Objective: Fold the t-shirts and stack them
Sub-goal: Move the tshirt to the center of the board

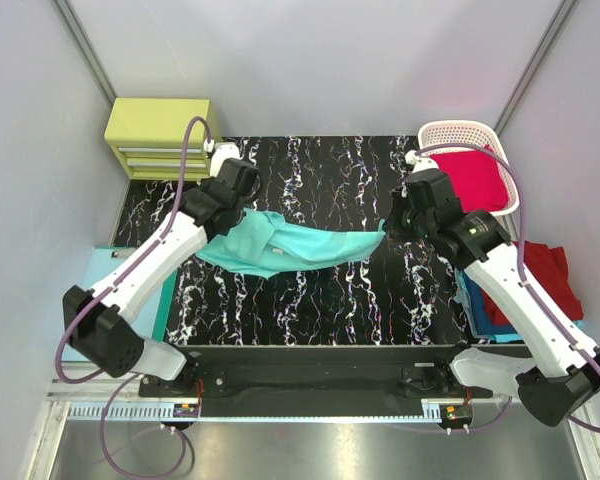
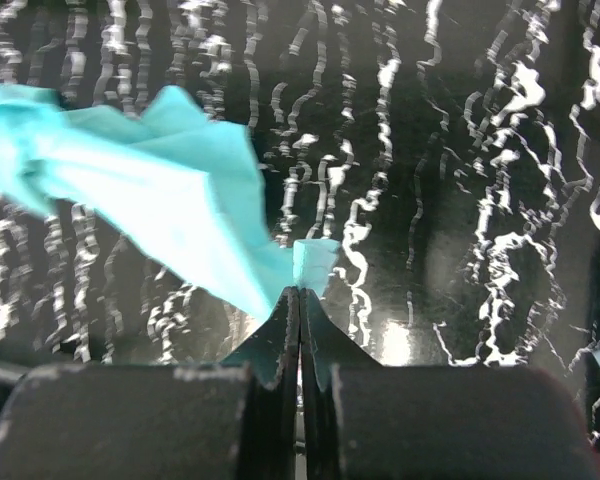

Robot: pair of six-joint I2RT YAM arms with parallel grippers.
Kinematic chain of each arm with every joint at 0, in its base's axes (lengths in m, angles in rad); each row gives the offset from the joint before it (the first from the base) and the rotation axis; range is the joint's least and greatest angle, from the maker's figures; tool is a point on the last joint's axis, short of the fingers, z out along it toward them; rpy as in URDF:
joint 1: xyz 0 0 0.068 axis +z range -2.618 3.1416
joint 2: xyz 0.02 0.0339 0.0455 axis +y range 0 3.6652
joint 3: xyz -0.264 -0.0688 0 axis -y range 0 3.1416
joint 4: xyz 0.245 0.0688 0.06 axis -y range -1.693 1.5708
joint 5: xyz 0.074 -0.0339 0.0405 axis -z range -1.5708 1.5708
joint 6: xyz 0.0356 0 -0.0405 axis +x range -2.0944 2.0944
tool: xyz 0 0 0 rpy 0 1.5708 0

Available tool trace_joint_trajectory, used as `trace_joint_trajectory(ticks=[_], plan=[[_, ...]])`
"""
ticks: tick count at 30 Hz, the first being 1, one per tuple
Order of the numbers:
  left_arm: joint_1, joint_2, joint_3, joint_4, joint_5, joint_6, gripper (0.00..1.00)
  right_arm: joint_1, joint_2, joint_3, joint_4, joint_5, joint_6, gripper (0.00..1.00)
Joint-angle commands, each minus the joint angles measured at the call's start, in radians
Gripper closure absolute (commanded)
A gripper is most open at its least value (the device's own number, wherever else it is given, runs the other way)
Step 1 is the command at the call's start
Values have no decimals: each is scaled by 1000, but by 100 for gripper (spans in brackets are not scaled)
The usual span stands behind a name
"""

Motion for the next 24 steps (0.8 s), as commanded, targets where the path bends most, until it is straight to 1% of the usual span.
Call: trace_joint_trajectory(ticks=[1, 2, 4, 5, 6, 7, 8, 9, 11, 12, 15, 16, 19, 24], plan=[[-6, 15, 112, 69, 43, 16, 95, 28, -47, 103, -7, -91, -46, 100], [-18, 17, 126, 97, 51, 41, 95, 46, -44, 117, -18, -132, -57, 100], [-37, 47, 182, 129, 100, 74, 94, 69, -15, 174, -46, -149, -64, 100], [-64, 73, 214, 132, 108, 94, 94, 101, -6, 203, -72, -152, -72, 100], [-81, 99, 288, 131, 116, 110, 94, 121, 11, 212, -82, -175, -78, 100], [-99, 125, 323, 128, 134, 124, 94, 142, 17, 217, -86, -173, -78, 100], [-136, 186, 362, 116, 140, 143, 94, 162, 24, 221, -93, -170, -81, 100], [-156, 213, 432, 111, 142, 151, 94, 205, 34, 222, -95, -170, -81, 100], [-202, 286, 494, 97, 160, 164, 94, 242, 42, 218, -93, -167, -69, 100], [-212, 313, 542, 94, 172, 165, 94, 288, 51, 217, -87, -169, -64, 100], [-224, 383, 612, 91, 238, 147, 94, 360, 83, 214, -69, -175, -52, 100], [-224, 400, 627, 89, 269, 142, 94, 414, 94, 215, -61, -174, -54, 100], [-224, 460, 684, 88, 298, 141, 94, 489, 139, 220, -44, -160, -52, 100], [-206, 517, 755, 82, 283, 176, 92, 506, 166, 212, -18, -158, -41, 100]])
